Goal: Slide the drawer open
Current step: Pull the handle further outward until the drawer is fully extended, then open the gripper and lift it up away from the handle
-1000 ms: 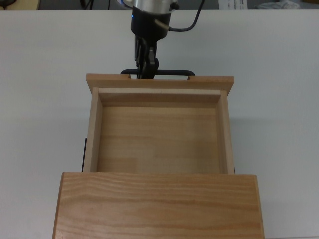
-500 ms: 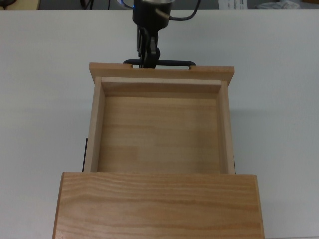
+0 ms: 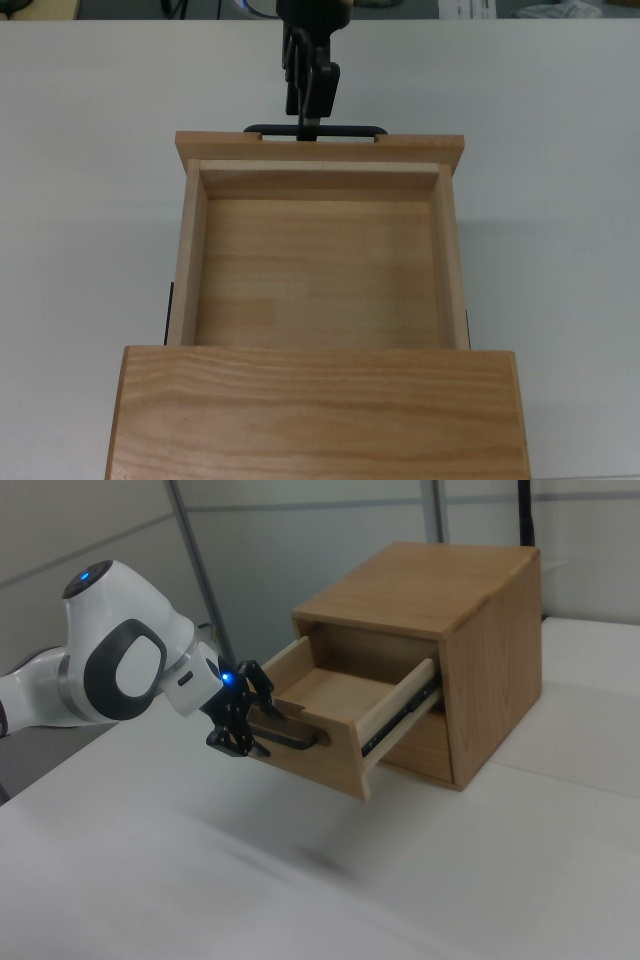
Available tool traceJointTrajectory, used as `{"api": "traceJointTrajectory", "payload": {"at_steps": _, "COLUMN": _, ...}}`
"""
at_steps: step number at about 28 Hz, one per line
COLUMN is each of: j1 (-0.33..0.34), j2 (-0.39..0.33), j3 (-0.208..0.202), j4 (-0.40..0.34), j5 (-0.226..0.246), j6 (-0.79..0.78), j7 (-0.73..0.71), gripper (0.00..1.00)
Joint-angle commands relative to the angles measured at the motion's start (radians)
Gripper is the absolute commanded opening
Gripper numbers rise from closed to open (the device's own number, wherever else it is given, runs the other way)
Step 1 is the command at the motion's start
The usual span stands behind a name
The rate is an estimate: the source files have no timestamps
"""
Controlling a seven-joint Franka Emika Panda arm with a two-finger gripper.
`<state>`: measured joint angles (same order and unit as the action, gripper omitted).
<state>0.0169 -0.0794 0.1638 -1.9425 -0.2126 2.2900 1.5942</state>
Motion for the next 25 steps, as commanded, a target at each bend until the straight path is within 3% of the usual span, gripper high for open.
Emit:
{"api": "traceJointTrajectory", "payload": {"at_steps": 1, "j1": -0.002, "j2": -0.020, "j3": 0.003, "j4": -0.012, "j5": 0.025, "j6": -0.018, "j7": -0.092, "gripper": 1.00}}
{"api": "traceJointTrajectory", "payload": {"at_steps": 4, "j1": -0.002, "j2": -0.033, "j3": 0.002, "j4": -0.006, "j5": 0.038, "j6": -0.055, "j7": -0.209, "gripper": 1.00}}
{"api": "traceJointTrajectory", "payload": {"at_steps": 7, "j1": -0.002, "j2": -0.034, "j3": 0.000, "j4": 0.017, "j5": 0.103, "j6": -0.095, "j7": -0.342, "gripper": 1.00}}
{"api": "traceJointTrajectory", "payload": {"at_steps": 8, "j1": -0.002, "j2": -0.036, "j3": -0.001, "j4": 0.030, "j5": 0.145, "j6": -0.124, "j7": -0.455, "gripper": 1.00}}
{"api": "traceJointTrajectory", "payload": {"at_steps": 10, "j1": -0.002, "j2": -0.036, "j3": -0.001, "j4": 0.051, "j5": 0.173, "j6": -0.162, "j7": -0.554, "gripper": 1.00}}
{"api": "traceJointTrajectory", "payload": {"at_steps": 22, "j1": -0.002, "j2": -0.033, "j3": -0.001, "j4": 0.140, "j5": 0.185, "j6": -0.463, "j7": -1.141, "gripper": 1.00}}
{"api": "traceJointTrajectory", "payload": {"at_steps": 25, "j1": -0.003, "j2": -0.031, "j3": -0.003, "j4": 0.151, "j5": 0.185, "j6": -0.515, "j7": -1.232, "gripper": 1.00}}
